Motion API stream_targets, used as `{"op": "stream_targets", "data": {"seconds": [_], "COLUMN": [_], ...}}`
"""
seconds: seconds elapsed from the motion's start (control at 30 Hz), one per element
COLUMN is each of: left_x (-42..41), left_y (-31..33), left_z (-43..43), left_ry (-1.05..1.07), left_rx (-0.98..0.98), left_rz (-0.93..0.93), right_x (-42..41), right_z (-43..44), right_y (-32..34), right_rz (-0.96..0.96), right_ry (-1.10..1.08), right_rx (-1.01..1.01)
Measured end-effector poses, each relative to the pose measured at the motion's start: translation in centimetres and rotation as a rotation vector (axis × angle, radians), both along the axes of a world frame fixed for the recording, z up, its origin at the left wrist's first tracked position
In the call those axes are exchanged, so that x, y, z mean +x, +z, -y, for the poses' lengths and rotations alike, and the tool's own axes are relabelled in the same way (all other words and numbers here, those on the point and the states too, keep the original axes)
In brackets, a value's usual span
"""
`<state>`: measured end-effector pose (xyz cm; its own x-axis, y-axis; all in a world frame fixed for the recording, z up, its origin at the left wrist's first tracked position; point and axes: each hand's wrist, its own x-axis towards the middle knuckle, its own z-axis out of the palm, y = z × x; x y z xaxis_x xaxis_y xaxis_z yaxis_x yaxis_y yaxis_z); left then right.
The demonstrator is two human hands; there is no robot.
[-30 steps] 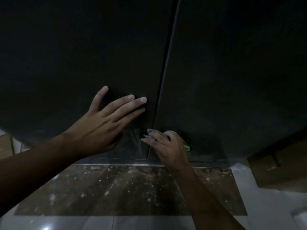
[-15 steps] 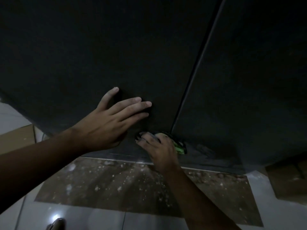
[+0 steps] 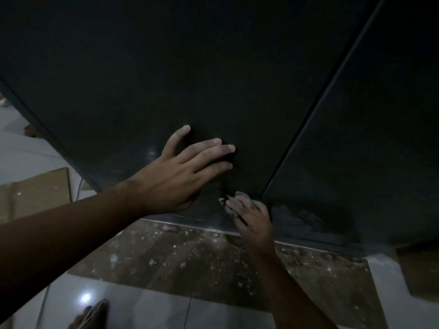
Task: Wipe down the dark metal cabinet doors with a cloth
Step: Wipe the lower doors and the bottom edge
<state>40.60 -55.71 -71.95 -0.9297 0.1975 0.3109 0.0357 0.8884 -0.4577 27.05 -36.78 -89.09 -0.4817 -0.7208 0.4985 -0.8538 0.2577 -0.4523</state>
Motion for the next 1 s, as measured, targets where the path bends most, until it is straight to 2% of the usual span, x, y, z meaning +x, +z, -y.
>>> {"op": "stream_targets", "data": {"seconds": [0.07,0.2,0.4,0.47,0.57,0.63,0.67,0.7,0.77,0.8,0.9,0.97,1.0], "left_x": [0.1,-0.1,0.0,0.5,1.5,1.6,1.4,1.0,-0.1,-0.7,-2.2,-3.4,-4.1], "left_y": [0.0,-0.3,-0.8,-1.7,-4.7,-6.9,-7.6,-8.1,-9.3,-9.6,-10.2,-10.4,-10.6], "left_z": [0.0,-0.1,-2.1,-3.5,-7.0,-9.2,-9.8,-9.9,-9.1,-8.7,-8.3,-8.8,-8.8], "left_ry": [-0.003,0.009,0.021,0.122,0.539,0.723,0.746,0.751,0.742,0.723,0.693,0.725,0.763], "left_rx": [0.023,0.071,0.409,0.619,1.115,1.603,1.877,2.072,2.230,2.288,2.316,2.292,2.301], "left_rz": [-0.003,-0.001,-0.073,-0.148,-0.253,-0.305,-0.328,-0.329,-0.357,-0.435,-0.656,-0.760,-0.839], "right_x": [0.9,1.6,2.0,2.8,4.4,5.6,6.2,6.6,7.0,7.2,6.7,5.7,5.1], "right_z": [-0.4,0.1,2.0,2.9,4.2,5.1,5.6,6.1,6.5,6.4,5.4,4.8,4.4], "right_y": [-0.5,1.0,5.9,5.8,4.8,4.6,4.7,4.7,4.6,4.6,4.6,5.4,5.8], "right_rz": [0.149,0.287,0.365,0.415,0.517,0.537,0.585,0.623,0.735,0.751,0.915,0.856,0.754], "right_ry": [-0.079,-0.154,-0.208,-0.211,-0.139,0.006,0.054,0.074,0.070,0.078,0.127,0.092,0.069], "right_rx": [-0.031,-0.202,-0.449,-0.522,-0.457,-0.298,-0.246,-0.233,-0.296,-0.327,-0.352,-0.380,-0.405]}}
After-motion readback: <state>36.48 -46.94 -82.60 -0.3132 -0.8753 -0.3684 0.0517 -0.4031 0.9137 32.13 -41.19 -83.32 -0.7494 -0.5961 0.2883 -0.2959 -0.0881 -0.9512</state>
